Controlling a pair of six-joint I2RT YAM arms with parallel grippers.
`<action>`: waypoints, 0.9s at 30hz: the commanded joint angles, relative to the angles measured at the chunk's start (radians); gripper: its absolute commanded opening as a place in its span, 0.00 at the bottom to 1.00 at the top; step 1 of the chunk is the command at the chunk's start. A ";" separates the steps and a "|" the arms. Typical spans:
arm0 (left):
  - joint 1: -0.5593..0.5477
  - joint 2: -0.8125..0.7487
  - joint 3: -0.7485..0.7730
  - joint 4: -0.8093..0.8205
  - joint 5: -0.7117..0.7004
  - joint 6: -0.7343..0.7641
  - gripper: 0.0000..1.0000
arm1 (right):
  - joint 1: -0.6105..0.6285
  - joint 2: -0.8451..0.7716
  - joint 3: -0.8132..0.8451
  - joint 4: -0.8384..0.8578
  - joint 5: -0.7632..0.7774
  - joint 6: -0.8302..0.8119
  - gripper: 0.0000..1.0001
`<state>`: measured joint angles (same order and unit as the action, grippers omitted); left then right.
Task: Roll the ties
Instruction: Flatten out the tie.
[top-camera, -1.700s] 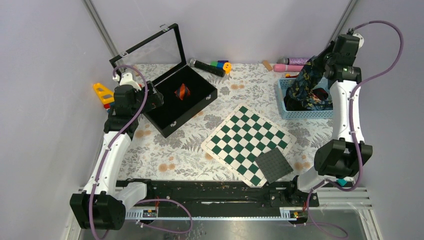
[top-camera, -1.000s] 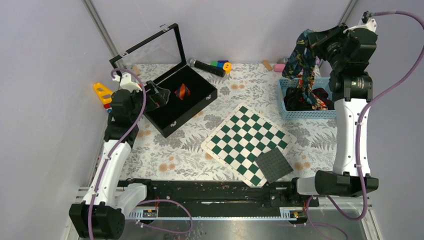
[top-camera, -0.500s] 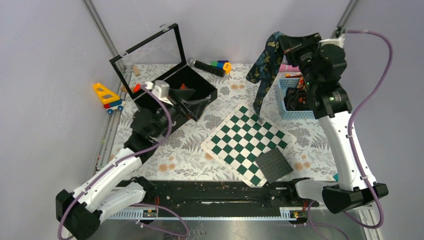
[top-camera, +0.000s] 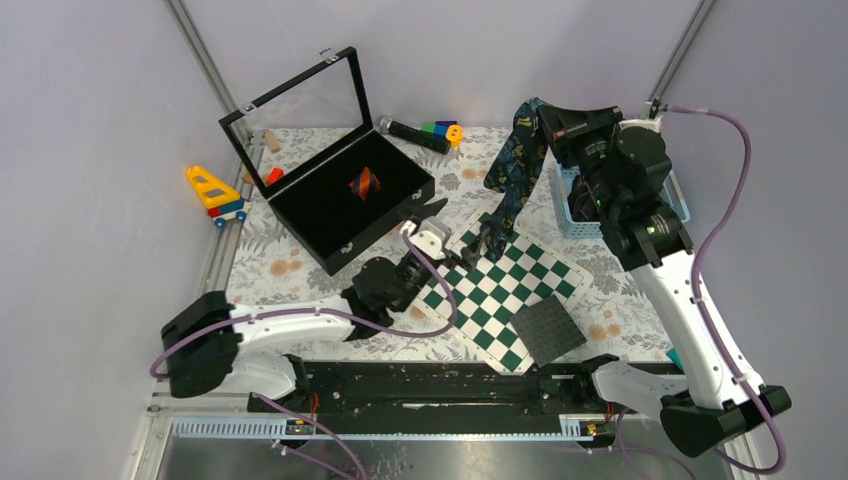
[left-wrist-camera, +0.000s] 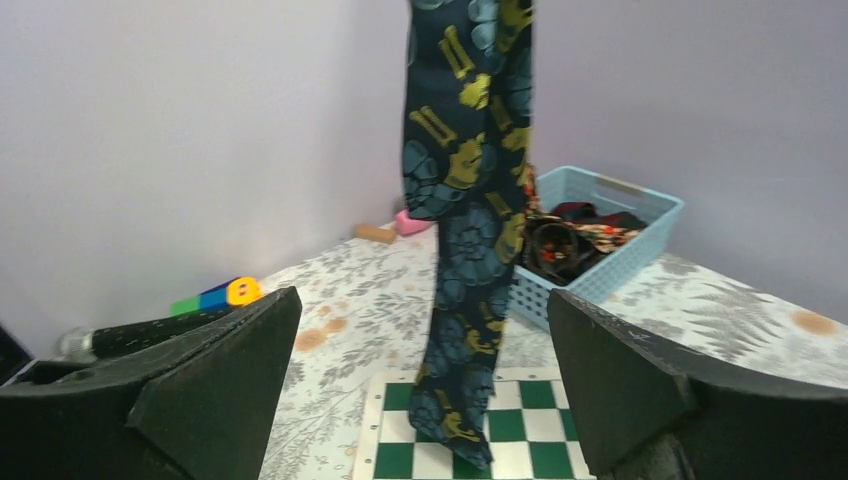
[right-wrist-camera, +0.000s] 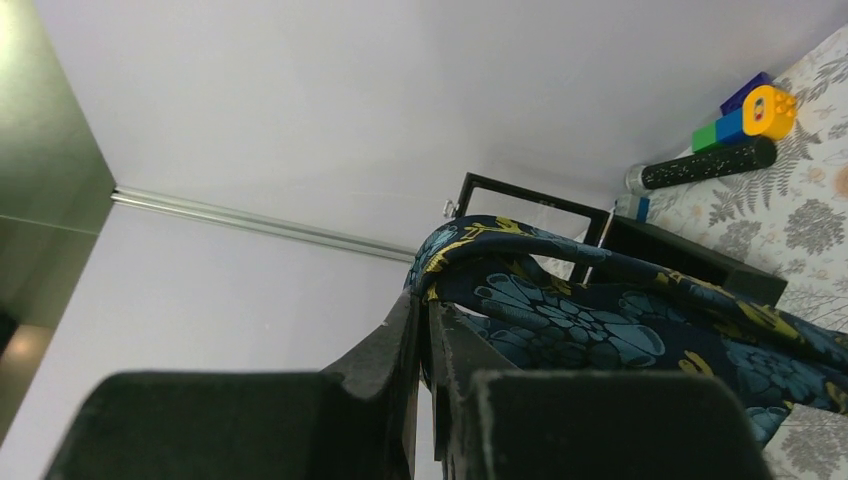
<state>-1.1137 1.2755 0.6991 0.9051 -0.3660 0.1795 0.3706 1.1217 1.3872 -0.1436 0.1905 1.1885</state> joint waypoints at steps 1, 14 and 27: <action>-0.040 0.125 0.086 0.309 -0.235 0.141 0.99 | 0.019 -0.061 -0.036 0.053 0.032 0.064 0.00; -0.093 0.300 0.223 0.448 -0.233 0.131 0.99 | 0.027 -0.137 -0.095 0.018 0.001 0.099 0.00; -0.094 0.443 0.358 0.476 -0.315 0.168 0.99 | 0.028 -0.165 -0.122 0.005 -0.036 0.127 0.00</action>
<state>-1.2034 1.6878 0.9989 1.2961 -0.6128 0.3237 0.3882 0.9852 1.2636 -0.1535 0.1638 1.2945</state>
